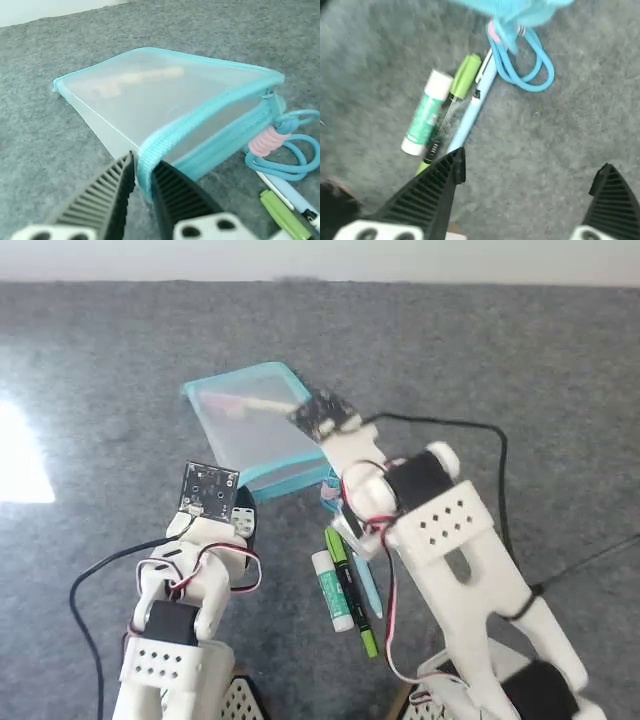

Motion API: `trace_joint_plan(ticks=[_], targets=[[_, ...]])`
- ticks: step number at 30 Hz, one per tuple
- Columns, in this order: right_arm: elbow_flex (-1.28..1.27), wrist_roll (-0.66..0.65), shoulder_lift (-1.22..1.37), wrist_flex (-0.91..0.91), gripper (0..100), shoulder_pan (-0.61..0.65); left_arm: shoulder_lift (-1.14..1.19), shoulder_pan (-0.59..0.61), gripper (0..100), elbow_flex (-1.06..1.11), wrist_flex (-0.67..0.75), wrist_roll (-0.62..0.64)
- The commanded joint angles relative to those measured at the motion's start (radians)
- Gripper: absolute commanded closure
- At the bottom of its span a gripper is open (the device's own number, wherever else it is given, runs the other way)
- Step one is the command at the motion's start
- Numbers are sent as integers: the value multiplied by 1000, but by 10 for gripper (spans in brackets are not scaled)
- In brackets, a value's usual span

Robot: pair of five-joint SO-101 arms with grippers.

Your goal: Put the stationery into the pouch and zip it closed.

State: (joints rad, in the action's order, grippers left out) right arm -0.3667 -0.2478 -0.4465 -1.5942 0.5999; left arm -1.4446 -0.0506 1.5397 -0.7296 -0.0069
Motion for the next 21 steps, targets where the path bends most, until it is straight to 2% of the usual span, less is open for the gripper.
trace_joint_plan(ticks=[1, 7, 11, 13, 21], targets=[[-137, -37, -79, 94, 634, -21, 6, 3, 989, -30, 18, -2], [-348, -34, -79, 268, 762, -15, 6, 3, 989, -30, 18, -3], [-400, -20, -79, 292, 741, 36, 6, 3, 989, -28, 15, -3], [-427, 46, -79, 340, 731, 56, 6, 3, 989, -25, 15, -3], [-497, 129, -76, 533, 728, 59, 6, 3, 989, -24, 14, -3]])
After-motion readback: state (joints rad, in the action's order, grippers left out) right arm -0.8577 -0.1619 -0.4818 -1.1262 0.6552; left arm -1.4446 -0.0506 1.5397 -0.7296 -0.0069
